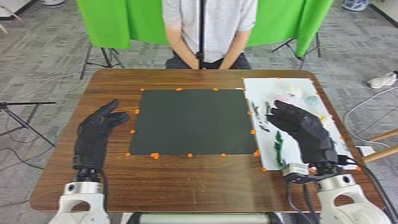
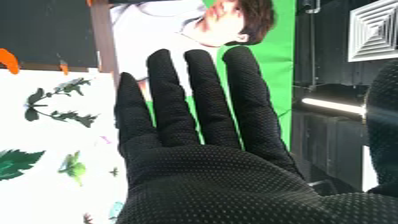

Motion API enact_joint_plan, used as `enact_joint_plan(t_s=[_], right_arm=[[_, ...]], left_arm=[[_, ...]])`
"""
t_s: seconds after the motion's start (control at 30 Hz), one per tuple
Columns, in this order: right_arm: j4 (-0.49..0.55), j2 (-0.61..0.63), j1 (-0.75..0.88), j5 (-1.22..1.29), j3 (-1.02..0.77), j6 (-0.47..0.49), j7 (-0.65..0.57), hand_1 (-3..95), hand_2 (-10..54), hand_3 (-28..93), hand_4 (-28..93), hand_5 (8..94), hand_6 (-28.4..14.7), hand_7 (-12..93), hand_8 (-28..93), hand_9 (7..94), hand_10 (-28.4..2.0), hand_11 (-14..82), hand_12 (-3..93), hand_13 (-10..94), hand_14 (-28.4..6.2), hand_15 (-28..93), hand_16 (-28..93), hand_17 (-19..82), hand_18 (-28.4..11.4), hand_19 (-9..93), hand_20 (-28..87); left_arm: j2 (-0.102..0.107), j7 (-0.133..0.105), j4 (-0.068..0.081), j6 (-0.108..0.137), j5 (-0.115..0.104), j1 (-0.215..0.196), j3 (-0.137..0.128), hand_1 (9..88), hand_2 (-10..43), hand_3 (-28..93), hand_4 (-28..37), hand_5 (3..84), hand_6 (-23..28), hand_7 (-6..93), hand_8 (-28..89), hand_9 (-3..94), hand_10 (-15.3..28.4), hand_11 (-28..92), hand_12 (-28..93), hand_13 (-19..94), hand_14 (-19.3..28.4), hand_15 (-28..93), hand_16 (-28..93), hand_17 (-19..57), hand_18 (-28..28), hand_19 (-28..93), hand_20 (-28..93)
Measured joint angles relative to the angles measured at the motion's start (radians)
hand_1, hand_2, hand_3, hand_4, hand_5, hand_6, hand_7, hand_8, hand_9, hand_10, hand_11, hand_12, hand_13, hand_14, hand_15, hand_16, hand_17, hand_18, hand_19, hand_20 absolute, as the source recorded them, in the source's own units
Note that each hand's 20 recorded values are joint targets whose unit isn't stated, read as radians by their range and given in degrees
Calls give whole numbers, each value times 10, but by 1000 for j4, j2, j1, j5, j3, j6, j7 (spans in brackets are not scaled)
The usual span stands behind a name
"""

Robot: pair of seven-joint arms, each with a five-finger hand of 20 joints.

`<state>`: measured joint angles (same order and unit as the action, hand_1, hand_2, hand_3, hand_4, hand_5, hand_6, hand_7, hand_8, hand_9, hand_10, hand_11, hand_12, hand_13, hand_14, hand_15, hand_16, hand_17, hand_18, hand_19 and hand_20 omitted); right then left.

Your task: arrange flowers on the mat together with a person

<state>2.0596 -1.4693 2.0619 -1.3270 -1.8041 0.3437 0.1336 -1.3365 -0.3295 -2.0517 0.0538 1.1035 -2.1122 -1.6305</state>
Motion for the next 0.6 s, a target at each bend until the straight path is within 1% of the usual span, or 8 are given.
enact_joint_plan(t_s=[0.1, 0.17, 0.23, 0.33, 0.47, 0.6], right_arm=[[0, 0, 1, 3, -1, -1, -4, 123, -58, 725, -190, 472, -27, 99, -71, 470, -153, 58, 154, 385, -168, 117, 206, 181, -170, 92, 265], [0, 0, 1, 3, -1, -1, -5, 123, -57, 725, -190, 472, -27, 99, -71, 470, -153, 58, 155, 386, -167, 118, 207, 181, -170, 92, 265], [0, 0, 1, 3, -1, 0, -6, 123, -57, 724, -191, 472, -28, 99, -71, 470, -153, 58, 155, 387, -167, 118, 207, 181, -170, 93, 266], [0, -1, 0, 2, -1, 1, -7, 122, -57, 725, -190, 473, -27, 99, -71, 471, -153, 58, 155, 387, -167, 118, 208, 181, -170, 92, 266], [0, -4, 3, 2, -1, 3, -9, 121, -60, 729, -189, 453, -24, 97, -71, 422, -153, 47, 155, 384, -166, 118, 210, 180, -170, 95, 267], [2, -4, 13, 5, 4, -19, -6, 122, -62, 732, -189, 443, -23, 97, -70, 414, -154, 47, 157, 381, -165, 117, 212, 180, -171, 95, 265]], left_arm=[[0, 0, 0, 5, 0, -2, 4, 264, -51, 667, -174, 491, 22, 136, -61, 518, 148, 243, 168, 390, 182, 327, 29, 58, 146, 200, 229], [0, -1, -1, 15, -4, -2, 9, 264, -50, 668, -172, 492, 23, 137, -60, 519, 149, 245, 168, 390, 184, 331, 29, 57, 147, 211, 239], [0, -1, -1, 20, -5, -2, 13, 264, -50, 667, -172, 492, 22, 138, -60, 519, 149, 244, 167, 389, 184, 332, 28, 58, 147, 207, 238], [0, 0, 0, 20, -5, 0, 14, 264, -51, 668, -170, 492, 22, 139, -62, 519, 149, 245, 167, 387, 182, 329, 26, 54, 145, 172, 219], [0, 0, 0, 22, -6, -1, 15, 262, -53, 672, -170, 492, 21, 142, -61, 519, 148, 246, 168, 387, 181, 329, 27, 49, 144, 156, 208], [0, 0, 0, 26, -11, -2, 16, 262, -52, 672, -171, 492, 21, 143, -62, 519, 147, 247, 168, 388, 181, 329, 27, 49, 144, 156, 207]])
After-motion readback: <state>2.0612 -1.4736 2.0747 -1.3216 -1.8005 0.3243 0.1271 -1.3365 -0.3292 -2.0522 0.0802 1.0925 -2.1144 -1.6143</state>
